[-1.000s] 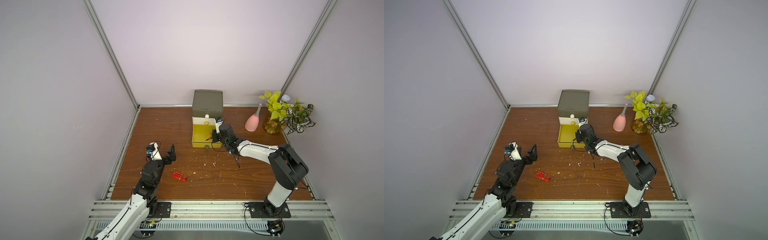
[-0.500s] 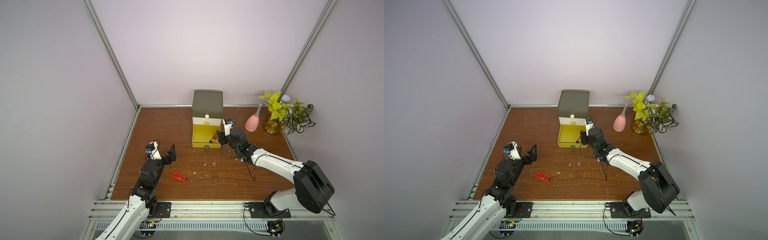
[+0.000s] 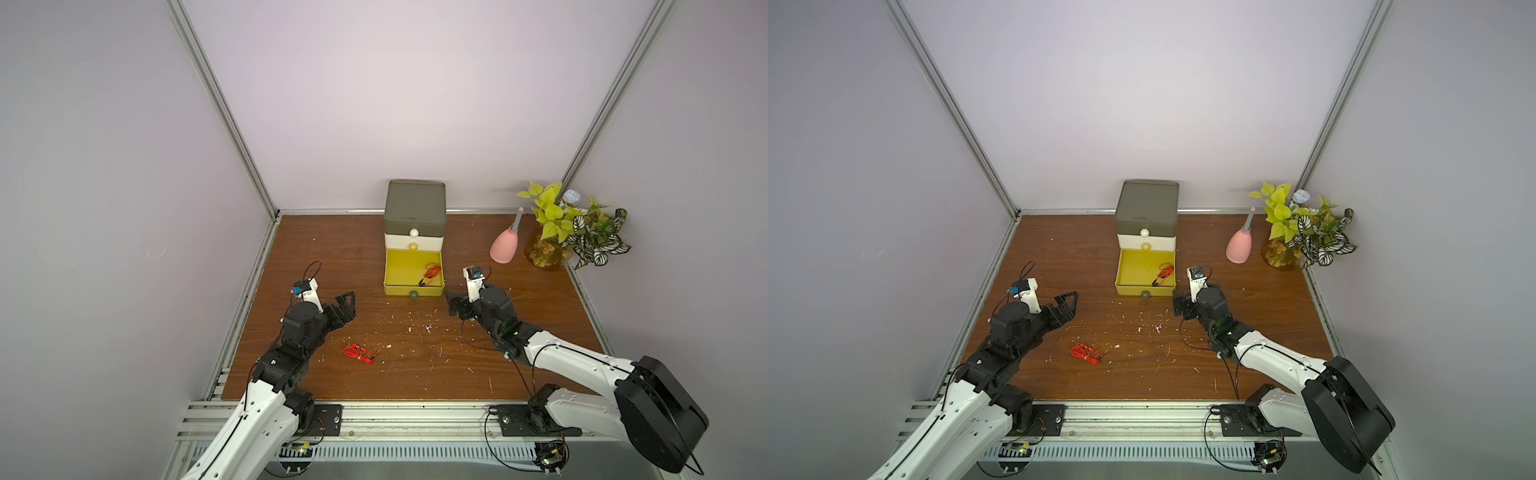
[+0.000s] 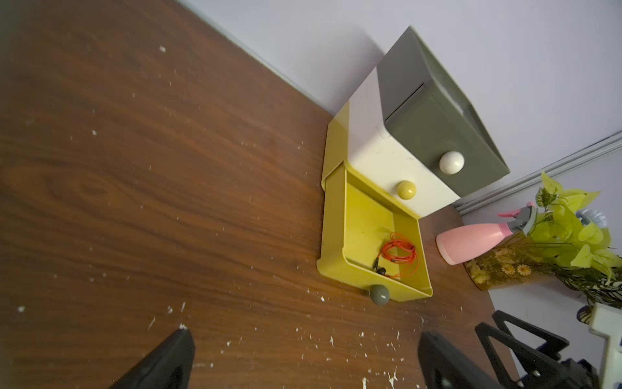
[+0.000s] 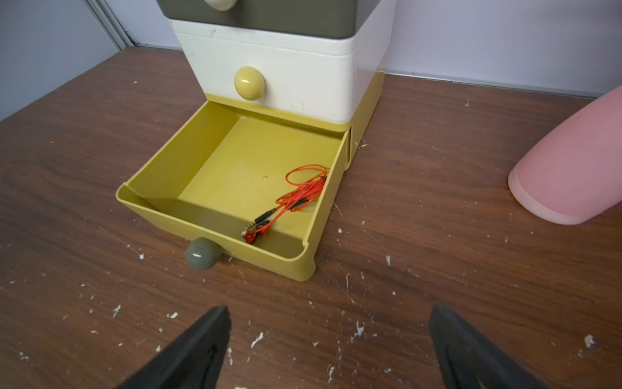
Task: Place the wired earphones into the drawer by color
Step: Place the wired earphones in the drawer, then pick up the wired earphones from the center of the board.
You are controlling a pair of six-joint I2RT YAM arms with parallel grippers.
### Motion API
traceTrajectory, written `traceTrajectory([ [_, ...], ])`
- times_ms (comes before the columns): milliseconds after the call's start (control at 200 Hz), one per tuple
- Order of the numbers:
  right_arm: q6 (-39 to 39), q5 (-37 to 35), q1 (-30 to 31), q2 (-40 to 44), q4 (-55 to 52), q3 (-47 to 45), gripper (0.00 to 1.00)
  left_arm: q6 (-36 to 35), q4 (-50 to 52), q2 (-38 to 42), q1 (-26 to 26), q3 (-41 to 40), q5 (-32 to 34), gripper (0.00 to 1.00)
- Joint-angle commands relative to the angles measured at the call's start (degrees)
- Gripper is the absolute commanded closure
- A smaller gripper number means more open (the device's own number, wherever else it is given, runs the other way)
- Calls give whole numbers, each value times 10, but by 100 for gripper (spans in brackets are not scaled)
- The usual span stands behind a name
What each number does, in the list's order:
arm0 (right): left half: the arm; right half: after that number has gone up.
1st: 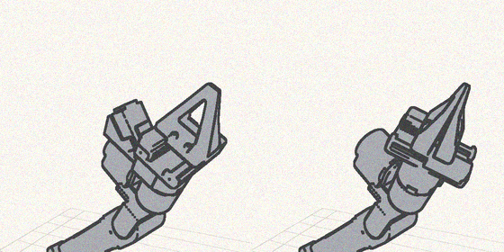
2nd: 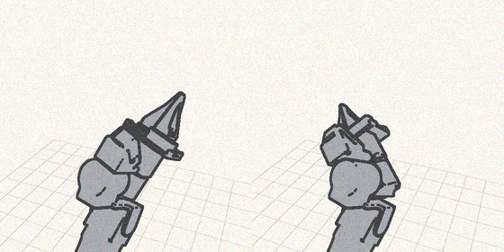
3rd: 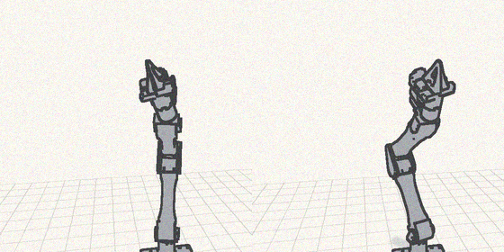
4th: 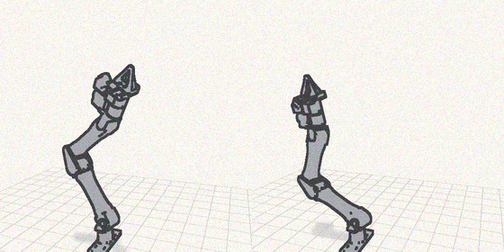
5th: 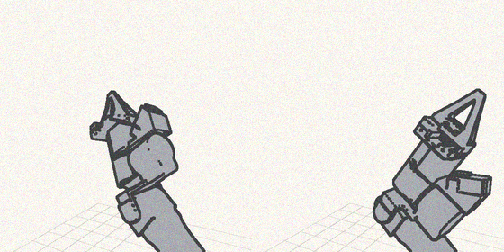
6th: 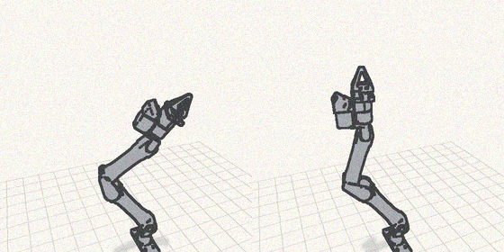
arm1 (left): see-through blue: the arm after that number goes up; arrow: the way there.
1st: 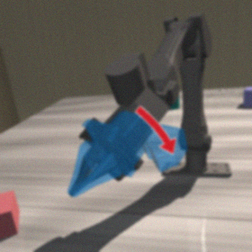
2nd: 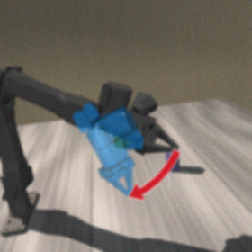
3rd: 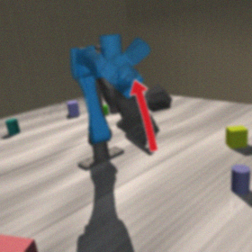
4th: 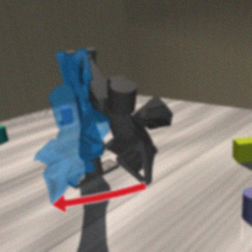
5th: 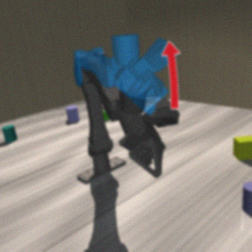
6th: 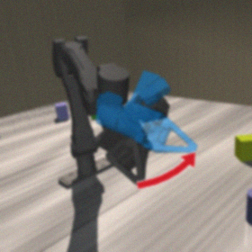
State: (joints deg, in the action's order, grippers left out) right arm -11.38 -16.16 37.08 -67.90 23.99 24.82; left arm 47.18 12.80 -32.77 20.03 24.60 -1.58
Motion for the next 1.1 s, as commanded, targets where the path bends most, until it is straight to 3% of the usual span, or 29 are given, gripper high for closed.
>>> traceTrajectory([
  [0,-7,0,-2,23,68,-12,1,76,91,1,-5,12,-44,1],
  [150,-8,-19,-2,45,84,-31,1,131,115,7,-4,-1,-77,1],
  [445,-8,-30,-4,65,104,-50,1,140,222,-4,3,22,-89,0],
  [666,-7,-34,-4,64,108,-53,1,196,224,-6,59,-4,-88,0],
  [1096,-8,-35,-4,65,113,-57,1,226,223,14,61,-44,-105,7],
])
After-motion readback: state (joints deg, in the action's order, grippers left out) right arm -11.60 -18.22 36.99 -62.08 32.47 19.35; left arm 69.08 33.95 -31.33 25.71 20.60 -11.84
